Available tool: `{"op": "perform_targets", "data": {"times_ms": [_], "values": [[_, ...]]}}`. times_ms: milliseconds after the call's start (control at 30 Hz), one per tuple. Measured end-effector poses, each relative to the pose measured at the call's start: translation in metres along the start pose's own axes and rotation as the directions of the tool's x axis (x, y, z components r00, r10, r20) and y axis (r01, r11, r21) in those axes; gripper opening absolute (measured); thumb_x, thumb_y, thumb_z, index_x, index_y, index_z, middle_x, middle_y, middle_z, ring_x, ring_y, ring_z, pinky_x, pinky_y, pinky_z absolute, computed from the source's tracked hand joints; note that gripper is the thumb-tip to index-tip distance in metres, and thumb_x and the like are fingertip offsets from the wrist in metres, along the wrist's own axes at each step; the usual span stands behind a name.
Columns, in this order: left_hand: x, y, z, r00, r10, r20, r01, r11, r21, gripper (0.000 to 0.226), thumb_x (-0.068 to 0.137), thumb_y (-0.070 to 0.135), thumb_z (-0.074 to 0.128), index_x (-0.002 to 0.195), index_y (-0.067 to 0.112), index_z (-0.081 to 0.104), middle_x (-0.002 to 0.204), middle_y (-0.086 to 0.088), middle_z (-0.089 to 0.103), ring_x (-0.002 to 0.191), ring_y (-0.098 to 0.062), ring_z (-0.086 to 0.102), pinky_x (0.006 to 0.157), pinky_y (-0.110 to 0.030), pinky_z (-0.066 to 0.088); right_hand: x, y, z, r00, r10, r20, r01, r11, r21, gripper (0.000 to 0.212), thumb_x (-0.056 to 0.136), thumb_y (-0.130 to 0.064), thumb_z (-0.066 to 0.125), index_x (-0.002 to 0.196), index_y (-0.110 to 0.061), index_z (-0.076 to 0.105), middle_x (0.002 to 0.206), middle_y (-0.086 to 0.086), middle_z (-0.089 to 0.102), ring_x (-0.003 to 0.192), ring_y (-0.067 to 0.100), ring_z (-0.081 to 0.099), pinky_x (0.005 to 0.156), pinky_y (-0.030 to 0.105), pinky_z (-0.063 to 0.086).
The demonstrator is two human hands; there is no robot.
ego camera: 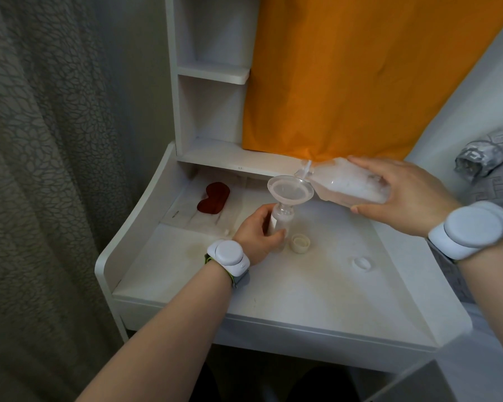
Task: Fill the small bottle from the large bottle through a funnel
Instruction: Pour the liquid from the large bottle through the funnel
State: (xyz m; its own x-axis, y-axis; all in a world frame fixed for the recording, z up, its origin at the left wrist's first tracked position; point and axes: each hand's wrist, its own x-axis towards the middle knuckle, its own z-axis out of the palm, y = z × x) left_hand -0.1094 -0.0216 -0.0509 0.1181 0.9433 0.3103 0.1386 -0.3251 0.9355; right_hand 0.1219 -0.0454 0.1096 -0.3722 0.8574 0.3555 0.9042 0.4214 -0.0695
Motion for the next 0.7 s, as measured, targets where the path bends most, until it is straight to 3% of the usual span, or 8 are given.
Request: {"op": "perform_targets", "data": {"times_ms": [167, 333, 700], "values": [[0.0001, -0.0012, -0.0005, 1.000, 0.000, 0.006, 0.000, 1.000, -0.002, 0.041, 0.083, 0.012, 0.062, 0.117, 0.029, 0.047, 0.109, 0.002, 0.063, 0.100, -0.015, 0.061, 0.084, -0.024, 0.050, 0.0001, 0.0005, -0.0008, 1.000, 0.003, 0.003, -0.003, 1.000, -0.001, 0.077, 0.071, -0.040, 0.073, 0.138, -0.040, 0.035, 0.135, -0.006, 0.051, 0.115, 0.026, 0.050, 0.090, 0.040, 0.044], [-0.0002, 0.0013, 0.0017, 1.000, 0.003, -0.002, -0.003, 1.000, -0.013, 0.044, 0.075, 0.022, 0.060, 0.116, 0.029, 0.047, 0.104, 0.004, 0.063, 0.095, -0.012, 0.061, 0.083, -0.024, 0.050, -0.0007, -0.0010, -0.0011, 1.000, 0.011, 0.001, -0.011, 1.000, 0.010, 0.077, 0.070, -0.036, 0.074, 0.137, -0.039, 0.037, 0.136, -0.005, 0.051, 0.116, 0.025, 0.049, 0.090, 0.038, 0.041], [-0.0013, 0.0012, -0.0009, 1.000, 0.000, 0.004, 0.000, 1.000, -0.015, 0.041, 0.084, 0.007, 0.061, 0.118, 0.027, 0.047, 0.103, 0.008, 0.061, 0.087, 0.003, 0.059, 0.074, -0.009, 0.047, -0.0001, -0.0018, -0.0006, 1.000, 0.011, 0.007, -0.011, 1.000, 0.005, 0.077, 0.070, -0.039, 0.073, 0.137, -0.040, 0.036, 0.134, -0.005, 0.051, 0.115, 0.026, 0.050, 0.089, 0.040, 0.044]]}}
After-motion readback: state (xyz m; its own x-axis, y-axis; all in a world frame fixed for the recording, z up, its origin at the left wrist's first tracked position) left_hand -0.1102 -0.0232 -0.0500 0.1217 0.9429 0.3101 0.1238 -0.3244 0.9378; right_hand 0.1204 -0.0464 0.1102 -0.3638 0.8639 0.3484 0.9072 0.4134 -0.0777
